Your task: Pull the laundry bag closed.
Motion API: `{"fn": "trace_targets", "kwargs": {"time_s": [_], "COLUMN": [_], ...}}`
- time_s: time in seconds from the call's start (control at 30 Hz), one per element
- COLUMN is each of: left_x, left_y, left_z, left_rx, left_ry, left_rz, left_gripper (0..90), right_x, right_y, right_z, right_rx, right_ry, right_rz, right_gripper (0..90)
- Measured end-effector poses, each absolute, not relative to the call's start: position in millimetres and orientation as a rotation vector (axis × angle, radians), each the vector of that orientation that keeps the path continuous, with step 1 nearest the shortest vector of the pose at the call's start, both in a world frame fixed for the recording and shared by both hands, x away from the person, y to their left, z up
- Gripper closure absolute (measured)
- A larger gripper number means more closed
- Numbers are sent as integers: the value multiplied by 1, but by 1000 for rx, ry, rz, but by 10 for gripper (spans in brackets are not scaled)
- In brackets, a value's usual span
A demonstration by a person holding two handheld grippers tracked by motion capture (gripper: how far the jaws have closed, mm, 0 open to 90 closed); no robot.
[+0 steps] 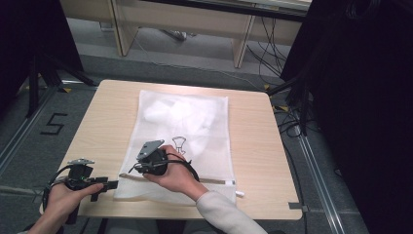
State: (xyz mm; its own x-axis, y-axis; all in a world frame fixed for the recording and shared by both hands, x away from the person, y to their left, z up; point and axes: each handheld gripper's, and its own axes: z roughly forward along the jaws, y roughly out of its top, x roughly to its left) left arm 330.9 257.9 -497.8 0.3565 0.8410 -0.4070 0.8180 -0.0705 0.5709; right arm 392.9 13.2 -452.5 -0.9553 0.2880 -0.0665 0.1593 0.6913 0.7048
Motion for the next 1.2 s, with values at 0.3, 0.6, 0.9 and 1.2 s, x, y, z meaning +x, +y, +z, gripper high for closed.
{"fn": "trace_targets", "kwargs": {"time_s": [0.3, 0.6, 0.9, 1.2], "left_x": [331, 331, 331, 331], "left_y": [258, 258, 258, 258], "left_z": [-498, -497, -497, -498], "left_rx": [1882, 1887, 1891, 1887], "left_ry": [1445, 1444, 1441, 1443], "left_rz": [37, 35, 33, 31], "left_gripper": [452, 453, 453, 453], "right_x": [393, 396, 403, 407], "right_y": [28, 44, 57, 65], "right_z": [-457, -465, -476, -486], "right_rx": [346, 331, 342, 354], "right_ry": [2760, 2805, 2846, 2891], "right_rz": [1102, 1069, 1037, 996], "right_gripper": [726, 740, 755, 750]}}
